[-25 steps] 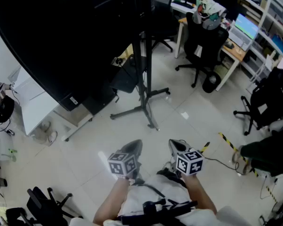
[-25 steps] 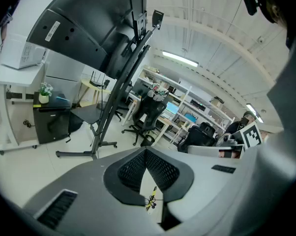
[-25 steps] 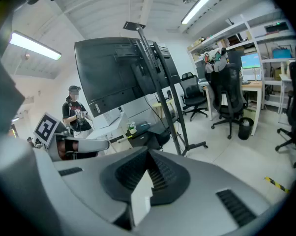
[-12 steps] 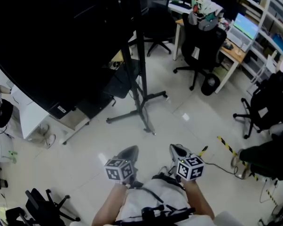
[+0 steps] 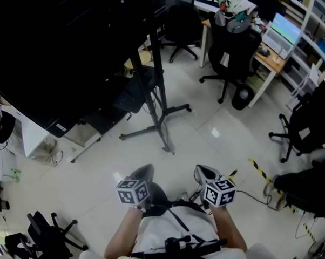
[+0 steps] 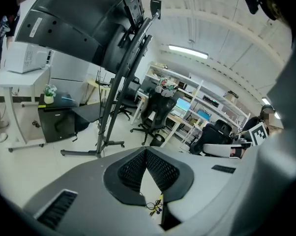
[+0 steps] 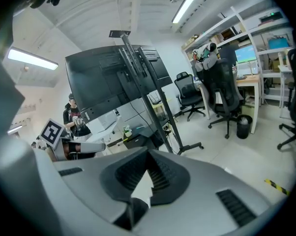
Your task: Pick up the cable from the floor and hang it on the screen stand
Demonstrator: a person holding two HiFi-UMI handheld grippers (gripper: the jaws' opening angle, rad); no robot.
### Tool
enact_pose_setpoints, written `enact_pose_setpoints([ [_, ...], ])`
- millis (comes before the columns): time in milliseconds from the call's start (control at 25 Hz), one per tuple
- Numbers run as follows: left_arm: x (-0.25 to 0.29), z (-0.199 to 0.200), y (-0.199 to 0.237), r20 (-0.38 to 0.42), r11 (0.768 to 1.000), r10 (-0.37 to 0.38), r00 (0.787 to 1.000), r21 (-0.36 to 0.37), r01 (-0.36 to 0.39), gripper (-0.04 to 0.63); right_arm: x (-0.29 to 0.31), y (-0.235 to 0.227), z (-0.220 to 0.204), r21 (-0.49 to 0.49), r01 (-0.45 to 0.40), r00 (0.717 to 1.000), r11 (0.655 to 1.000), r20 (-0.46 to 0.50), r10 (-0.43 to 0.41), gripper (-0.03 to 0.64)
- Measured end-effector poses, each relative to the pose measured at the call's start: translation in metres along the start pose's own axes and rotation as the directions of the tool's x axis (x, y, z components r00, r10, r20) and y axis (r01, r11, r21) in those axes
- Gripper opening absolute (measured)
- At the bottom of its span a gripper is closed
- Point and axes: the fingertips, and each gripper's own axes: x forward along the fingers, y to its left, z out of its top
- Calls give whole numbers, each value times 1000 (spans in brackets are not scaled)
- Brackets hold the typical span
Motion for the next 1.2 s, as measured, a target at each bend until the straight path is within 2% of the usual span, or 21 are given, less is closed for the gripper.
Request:
enact_pose_setpoints([
  [240, 29, 20, 19, -4, 999, 43, 999, 6, -43, 0, 31, -14, 24, -15, -37, 999, 999, -24, 37, 12],
  [560, 105, 70, 93, 42, 990, 140, 989, 5, -140, 0, 97, -29, 67, -42, -39, 998, 998, -54, 37, 12],
  [720, 150, 100, 127, 25, 984, 173, 985, 35, -173, 0, 139, -41, 99, -35, -51, 997, 998, -53, 50, 12],
  [840, 182, 119, 154, 20, 979, 202, 979, 28, -202, 0, 172, -45, 122, -42, -72, 996, 997, -60, 69, 12],
  [960, 212, 127, 182, -23, 971, 236, 971, 36, -235, 2, 203, -49, 140, -40, -84, 994, 996, -72, 81, 12],
  [1040, 229, 130, 197, -48, 969, 246, 968, 38, -244, 24, 221, -49, 146, -35, -91, 993, 995, -84, 88, 12],
  [1120, 245, 132, 211, -58, 969, 246, 968, 28, -244, 84, 238, -47, 148, -32, -99, 990, 995, -99, 96, 12],
  [1200, 260, 137, 224, -60, 969, 248, 967, 31, -247, 111, 252, -46, 150, -31, -104, 988, 994, -114, 100, 12],
])
